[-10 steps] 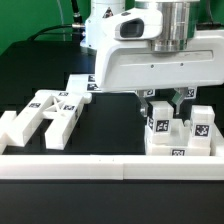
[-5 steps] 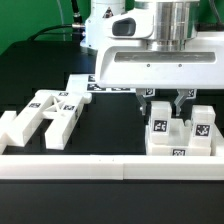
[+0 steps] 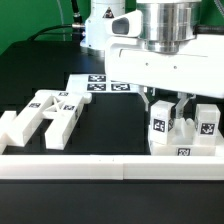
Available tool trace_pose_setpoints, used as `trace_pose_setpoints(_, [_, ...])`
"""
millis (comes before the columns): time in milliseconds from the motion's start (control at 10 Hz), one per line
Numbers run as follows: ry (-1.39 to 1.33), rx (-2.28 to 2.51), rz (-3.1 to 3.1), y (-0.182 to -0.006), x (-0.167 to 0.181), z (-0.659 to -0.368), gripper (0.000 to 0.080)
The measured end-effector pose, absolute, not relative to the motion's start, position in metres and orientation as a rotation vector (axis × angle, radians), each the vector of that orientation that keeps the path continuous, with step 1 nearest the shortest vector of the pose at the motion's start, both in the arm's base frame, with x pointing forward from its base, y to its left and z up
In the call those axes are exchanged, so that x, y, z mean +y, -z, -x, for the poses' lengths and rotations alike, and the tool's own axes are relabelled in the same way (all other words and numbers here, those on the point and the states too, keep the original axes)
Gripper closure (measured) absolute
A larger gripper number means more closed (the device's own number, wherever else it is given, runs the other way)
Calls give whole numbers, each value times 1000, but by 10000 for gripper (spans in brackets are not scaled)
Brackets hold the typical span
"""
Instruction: Assemble chair
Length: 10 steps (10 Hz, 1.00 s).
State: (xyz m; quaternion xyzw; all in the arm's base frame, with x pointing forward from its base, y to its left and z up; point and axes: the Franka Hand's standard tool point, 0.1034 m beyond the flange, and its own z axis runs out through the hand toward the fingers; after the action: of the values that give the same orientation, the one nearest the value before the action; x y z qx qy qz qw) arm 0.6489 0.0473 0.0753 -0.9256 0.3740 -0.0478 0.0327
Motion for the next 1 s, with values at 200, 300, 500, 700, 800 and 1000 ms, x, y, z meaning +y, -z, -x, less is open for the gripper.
trace_pose_setpoints(200, [138, 1365, 2745, -75, 48, -649, 509])
trace_pose_setpoints(300, [132, 1498, 2668, -75, 48, -649, 509])
trace_pose_setpoints(500, [122, 1690, 2545, -75, 49, -649, 509])
trace_pose_setpoints(700, [122, 1801, 2459, -74, 49, -649, 509])
trace_pose_setpoints(800, [118, 1846, 2423, -75, 49, -649, 509])
trace_pose_setpoints(1000, [105, 1922, 2348, -75, 48, -650, 509])
